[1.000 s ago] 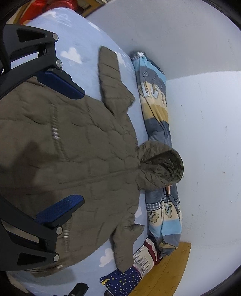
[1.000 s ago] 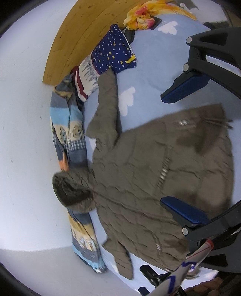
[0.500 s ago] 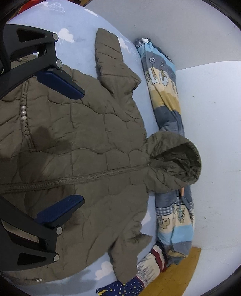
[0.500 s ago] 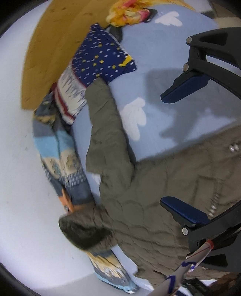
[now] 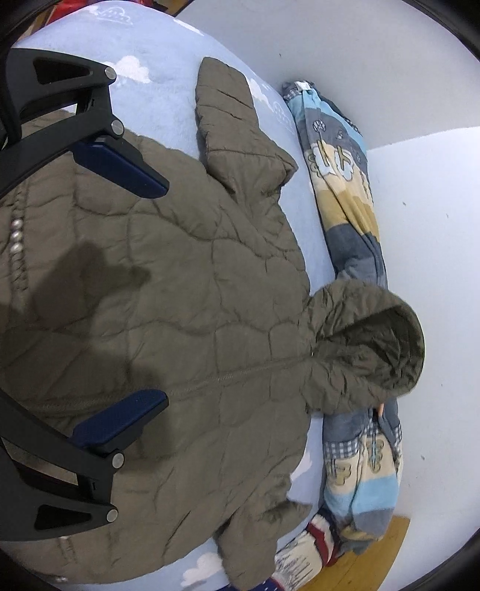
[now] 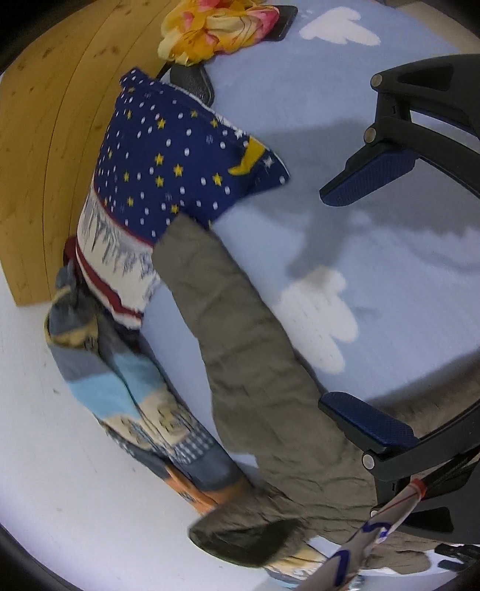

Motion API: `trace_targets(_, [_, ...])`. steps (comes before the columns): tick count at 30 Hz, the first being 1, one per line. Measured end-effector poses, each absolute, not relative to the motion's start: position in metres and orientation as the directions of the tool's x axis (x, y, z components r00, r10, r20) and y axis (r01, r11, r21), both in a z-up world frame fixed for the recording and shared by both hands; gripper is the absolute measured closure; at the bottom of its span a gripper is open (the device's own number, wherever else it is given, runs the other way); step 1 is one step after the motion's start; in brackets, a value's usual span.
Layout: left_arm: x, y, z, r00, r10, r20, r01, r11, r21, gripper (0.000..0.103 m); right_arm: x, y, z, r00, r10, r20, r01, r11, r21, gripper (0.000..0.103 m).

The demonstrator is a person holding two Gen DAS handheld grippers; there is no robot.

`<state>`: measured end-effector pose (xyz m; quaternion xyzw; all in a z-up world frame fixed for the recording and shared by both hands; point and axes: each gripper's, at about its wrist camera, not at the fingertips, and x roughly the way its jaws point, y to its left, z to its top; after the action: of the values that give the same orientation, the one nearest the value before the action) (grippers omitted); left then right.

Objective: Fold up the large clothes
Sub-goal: 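Lower the right tool onto the sleeve cuff and close on it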

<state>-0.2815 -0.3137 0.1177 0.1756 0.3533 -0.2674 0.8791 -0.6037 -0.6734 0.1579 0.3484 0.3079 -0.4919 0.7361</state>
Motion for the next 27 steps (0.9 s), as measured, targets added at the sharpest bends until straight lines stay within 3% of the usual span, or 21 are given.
trace_targets(14, [-0.182,-0.281,0.130,0.661,-0.245,-0.710,0.416,0.906,0.075,0.000,-0.662,-0.763,0.173,0.421,-0.495,-0.760,0.902,0.140,0.408,0.001])
trace_targets(21, [-0.182,-0.283,0.125,0.668,-0.236,-0.706,0.428,0.898,0.104,0.000,-0.638,-0.818,0.153,0.506,-0.427,-0.749,0.857,0.149,0.494,0.014])
trace_targets(27, [-0.187,-0.289,0.118,0.676,-0.232,-0.700,0.441,0.888,0.131,0.000,-0.611,-0.856,0.113,0.480,-0.382,-0.790,0.871,0.103,0.480,0.034])
